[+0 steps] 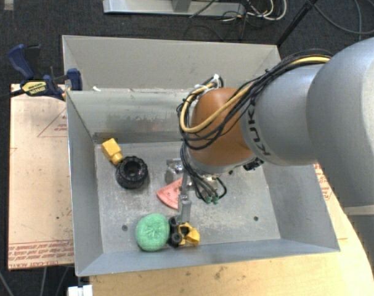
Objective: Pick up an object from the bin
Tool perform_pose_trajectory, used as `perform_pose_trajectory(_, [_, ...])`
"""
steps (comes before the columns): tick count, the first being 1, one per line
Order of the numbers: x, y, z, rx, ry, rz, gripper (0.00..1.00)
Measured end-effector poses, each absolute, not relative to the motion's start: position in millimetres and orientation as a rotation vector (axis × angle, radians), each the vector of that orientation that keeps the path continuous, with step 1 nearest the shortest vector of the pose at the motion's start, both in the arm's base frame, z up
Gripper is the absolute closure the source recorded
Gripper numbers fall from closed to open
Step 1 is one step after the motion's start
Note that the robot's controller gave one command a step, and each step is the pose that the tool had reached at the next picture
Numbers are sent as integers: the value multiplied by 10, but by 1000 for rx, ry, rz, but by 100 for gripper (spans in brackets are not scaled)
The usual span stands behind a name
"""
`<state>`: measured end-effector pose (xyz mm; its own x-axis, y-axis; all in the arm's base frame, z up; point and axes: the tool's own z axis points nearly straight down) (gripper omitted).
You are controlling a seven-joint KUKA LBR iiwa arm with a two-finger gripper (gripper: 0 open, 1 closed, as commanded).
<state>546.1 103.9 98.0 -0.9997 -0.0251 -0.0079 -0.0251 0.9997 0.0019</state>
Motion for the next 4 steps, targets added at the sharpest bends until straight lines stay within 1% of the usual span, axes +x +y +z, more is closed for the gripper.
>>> perform_pose_trajectory(1, [5655,1121,795,-69,3170,3,0])
perform_pose_trajectory(2, [5339,946,713,318,3121,3,100])
perform_pose_trajectory(3, [5339,945,713,319,3121,4,100])
perform_pose_trajectory(4, [5214,1039,895,327,3125,1,100])
